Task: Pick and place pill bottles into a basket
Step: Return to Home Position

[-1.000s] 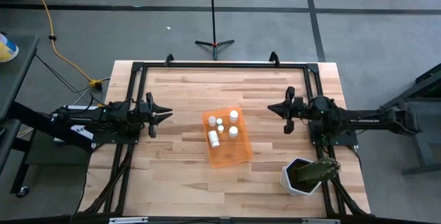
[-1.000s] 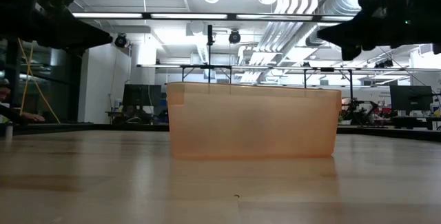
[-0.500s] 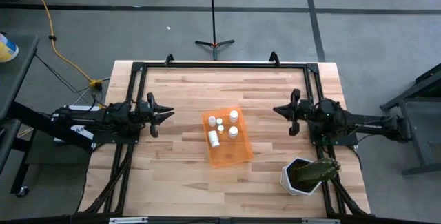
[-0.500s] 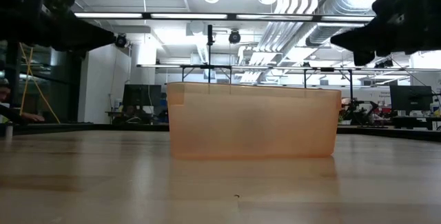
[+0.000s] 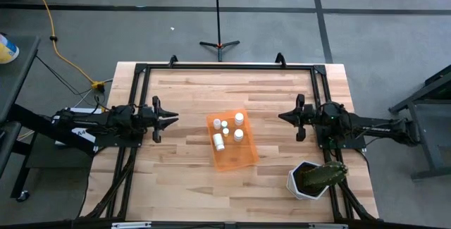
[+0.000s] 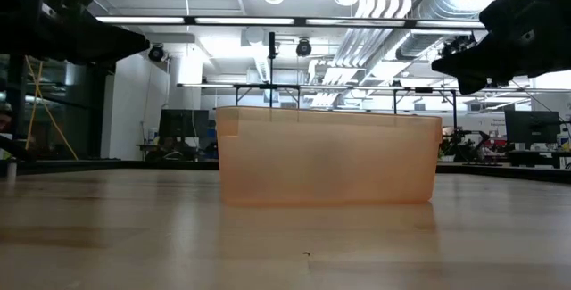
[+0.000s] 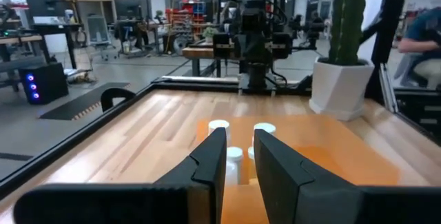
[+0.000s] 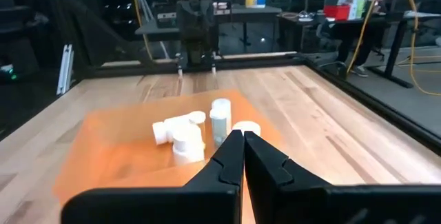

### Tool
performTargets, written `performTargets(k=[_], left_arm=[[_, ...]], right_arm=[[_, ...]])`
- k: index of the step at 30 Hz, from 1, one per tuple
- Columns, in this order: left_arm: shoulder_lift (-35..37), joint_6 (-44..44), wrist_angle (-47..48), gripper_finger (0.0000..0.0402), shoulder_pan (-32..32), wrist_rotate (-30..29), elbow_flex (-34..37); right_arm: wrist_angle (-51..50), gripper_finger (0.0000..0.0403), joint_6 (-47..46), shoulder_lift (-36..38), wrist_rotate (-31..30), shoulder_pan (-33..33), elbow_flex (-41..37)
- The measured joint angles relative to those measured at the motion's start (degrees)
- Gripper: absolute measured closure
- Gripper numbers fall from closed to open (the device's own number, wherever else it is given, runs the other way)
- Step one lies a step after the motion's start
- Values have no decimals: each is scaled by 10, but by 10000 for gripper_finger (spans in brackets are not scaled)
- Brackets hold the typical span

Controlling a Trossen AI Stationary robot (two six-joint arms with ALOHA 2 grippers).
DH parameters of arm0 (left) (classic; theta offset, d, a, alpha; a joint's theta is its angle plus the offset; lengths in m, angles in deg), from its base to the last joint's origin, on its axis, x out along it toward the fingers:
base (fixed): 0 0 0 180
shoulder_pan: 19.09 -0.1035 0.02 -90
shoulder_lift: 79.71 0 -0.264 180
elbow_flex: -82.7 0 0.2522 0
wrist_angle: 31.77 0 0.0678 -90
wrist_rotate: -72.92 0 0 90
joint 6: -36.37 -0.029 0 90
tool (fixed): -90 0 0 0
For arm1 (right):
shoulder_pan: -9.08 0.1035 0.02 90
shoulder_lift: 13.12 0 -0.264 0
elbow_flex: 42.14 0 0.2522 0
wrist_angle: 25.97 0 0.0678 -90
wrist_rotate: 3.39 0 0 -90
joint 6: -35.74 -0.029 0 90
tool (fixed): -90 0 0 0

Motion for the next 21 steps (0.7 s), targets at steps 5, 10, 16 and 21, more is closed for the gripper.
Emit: performTargets(k=[5,10,16,21], left_arm=[[-5,-5,-2,291,0,-7,0],[-5,-4,-2,291,0,-7,0],[-5,-3,-2,291,0,-4,0],[-5,0,-2,291,0,-2,1]], right_arm=[[5,401,8,0,6,0,0],[63,400,23,0,37,0,0],[41,401,17,24,16,6,0],[-19,401,25,85,-6,27,15]])
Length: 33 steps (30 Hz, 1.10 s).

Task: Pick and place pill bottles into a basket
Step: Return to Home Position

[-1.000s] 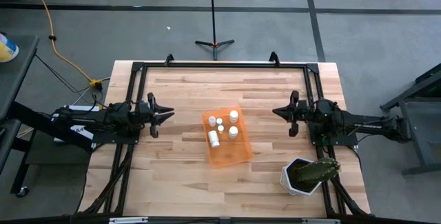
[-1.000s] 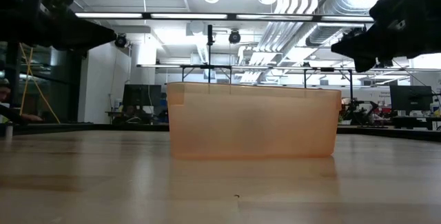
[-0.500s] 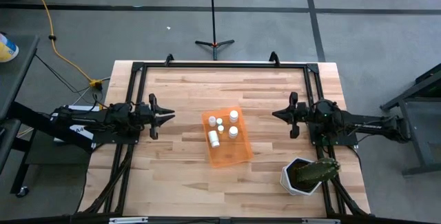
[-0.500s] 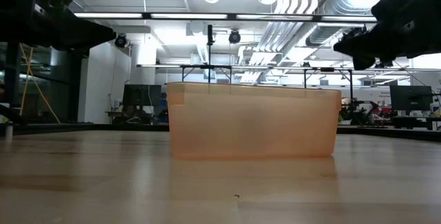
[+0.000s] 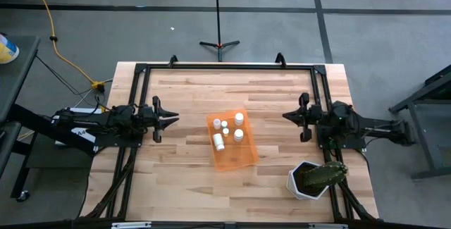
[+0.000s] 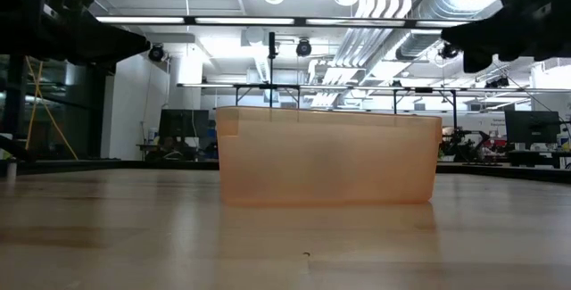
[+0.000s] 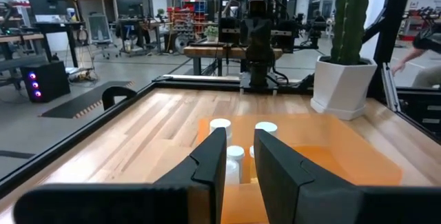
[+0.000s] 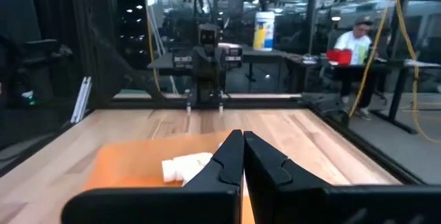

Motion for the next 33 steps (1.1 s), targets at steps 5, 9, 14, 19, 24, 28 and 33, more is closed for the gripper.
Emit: performTargets(k=[5,9,14,19,24,28,33], left_arm=[[0,6,0,291,0,0,0],[0,6,0,291,0,0,0],[0,10,0,291,0,0,0],[0,13,0,291,0,0,0],[0,12,0,291,0,0,1],[0,11,0,291,0,0,1],[0,11,0,291,0,0,1]], right_arm=[[-59,401,-12,57,-61,31,-16],[-60,402,-14,52,-95,47,-16],[-57,401,-15,52,-96,57,-16],[-60,399,-14,52,-93,57,-16],[-65,396,-16,52,-65,57,-16],[-71,395,-15,51,-64,57,-16],[-73,395,-35,50,-55,56,-16]])
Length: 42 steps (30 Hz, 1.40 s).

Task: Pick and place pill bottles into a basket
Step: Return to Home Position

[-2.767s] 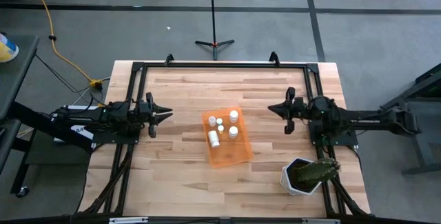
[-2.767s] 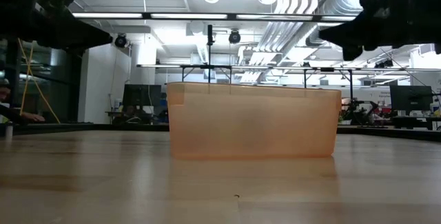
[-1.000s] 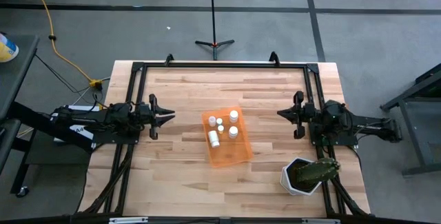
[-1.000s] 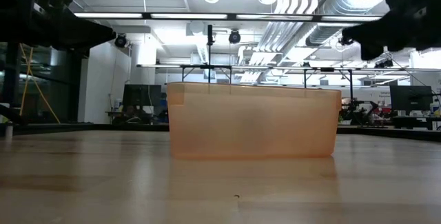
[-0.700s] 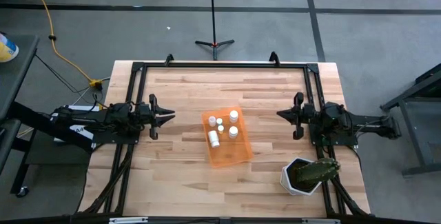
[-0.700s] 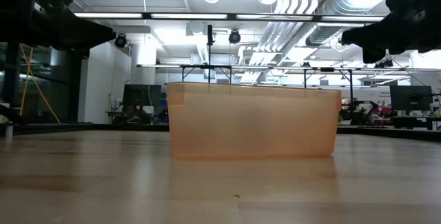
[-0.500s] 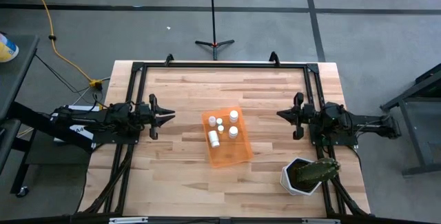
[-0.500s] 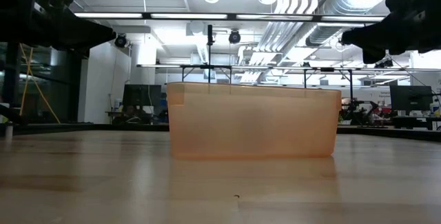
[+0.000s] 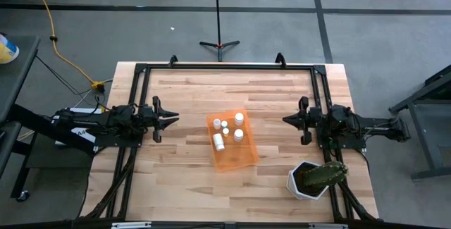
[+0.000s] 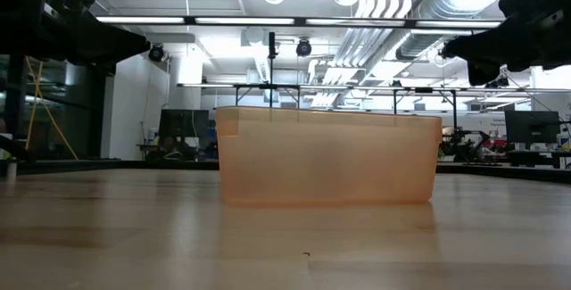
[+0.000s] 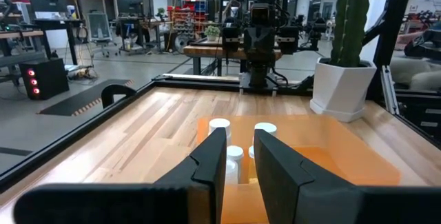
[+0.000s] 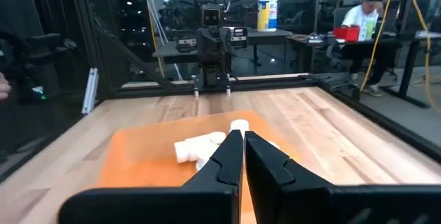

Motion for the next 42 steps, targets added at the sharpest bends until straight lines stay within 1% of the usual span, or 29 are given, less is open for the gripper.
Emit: performTargets(k=[4,42], left_arm=[[0,0,0,291,0,0,0],[0,0,0,291,0,1,0]], right_arm=[[5,395,-17,0,-3,0,0],[3,391,-17,0,-4,0,0]])
